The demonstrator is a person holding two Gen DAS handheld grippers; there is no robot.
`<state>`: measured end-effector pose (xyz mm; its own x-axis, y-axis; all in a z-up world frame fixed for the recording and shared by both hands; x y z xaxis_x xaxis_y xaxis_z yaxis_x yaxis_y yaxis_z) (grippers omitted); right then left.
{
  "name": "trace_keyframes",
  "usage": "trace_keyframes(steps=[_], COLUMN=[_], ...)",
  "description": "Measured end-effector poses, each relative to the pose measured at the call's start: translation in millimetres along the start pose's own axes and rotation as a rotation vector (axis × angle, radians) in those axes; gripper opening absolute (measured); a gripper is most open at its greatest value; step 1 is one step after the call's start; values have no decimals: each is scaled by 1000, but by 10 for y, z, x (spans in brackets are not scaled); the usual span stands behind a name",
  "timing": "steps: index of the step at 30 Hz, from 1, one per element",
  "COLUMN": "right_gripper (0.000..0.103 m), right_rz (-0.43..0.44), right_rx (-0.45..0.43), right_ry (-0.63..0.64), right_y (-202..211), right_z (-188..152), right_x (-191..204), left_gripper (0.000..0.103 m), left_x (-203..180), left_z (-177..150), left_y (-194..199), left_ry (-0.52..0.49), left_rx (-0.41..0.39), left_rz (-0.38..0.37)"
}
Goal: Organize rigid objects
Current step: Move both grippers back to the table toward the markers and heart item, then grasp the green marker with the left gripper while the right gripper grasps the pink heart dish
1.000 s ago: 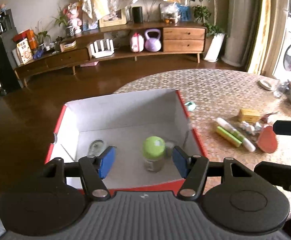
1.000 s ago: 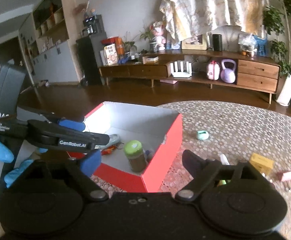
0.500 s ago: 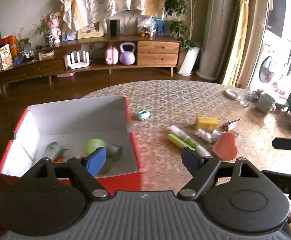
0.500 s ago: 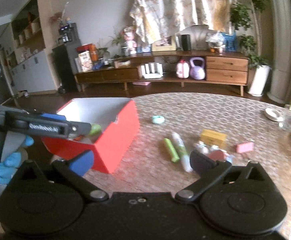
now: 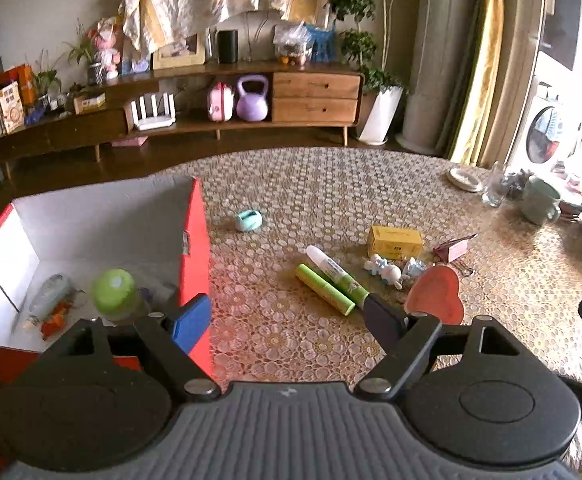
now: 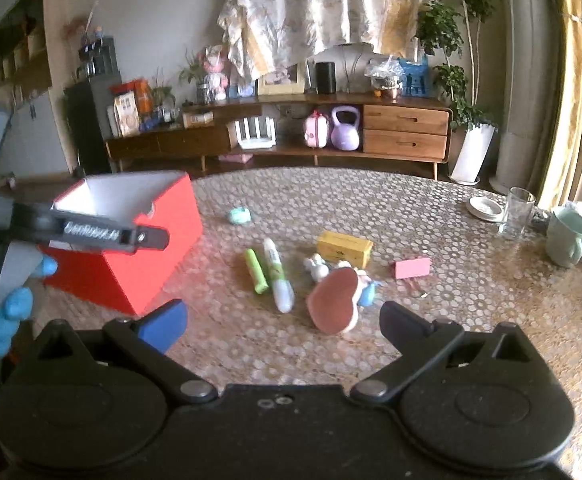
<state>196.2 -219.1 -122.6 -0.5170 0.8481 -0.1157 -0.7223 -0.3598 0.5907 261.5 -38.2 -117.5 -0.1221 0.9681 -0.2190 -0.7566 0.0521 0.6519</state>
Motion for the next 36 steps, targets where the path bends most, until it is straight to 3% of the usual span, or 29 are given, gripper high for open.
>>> trace_keyframes(steps=[9, 14, 23, 36], right_gripper=[102, 100, 95, 85], right_rz=[14, -19, -34, -42], right_rx=[27, 59, 108, 157], right_ry=[78, 132, 209, 216], right_y=[-251, -449, -777, -1123], right_z=[-130, -183, -238, -305], right_x=[-5, -37, -94, -145], left_gripper=[83, 83, 83, 83], left_x=[-164, -235, -127, -66], left_z=[-90, -107, -113, -149], left_y=[-525, -796, -1313, -1627], left_ry=[13, 4, 64, 127], left_rx=[55, 84, 152, 208], left_rz=[60, 86, 158, 182])
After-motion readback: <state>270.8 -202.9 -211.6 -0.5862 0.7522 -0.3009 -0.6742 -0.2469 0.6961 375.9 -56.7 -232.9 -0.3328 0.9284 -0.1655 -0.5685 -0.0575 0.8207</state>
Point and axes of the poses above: each gripper's, at about its wrist camera, not at the fingertips, and y roughly against the way its jaws point, x to its left, z to its top, the point moved 10 cm from there along -y, roughly the way its jaws point, and after that the axes turned 13 degrees about y, right-handed, at the moved point
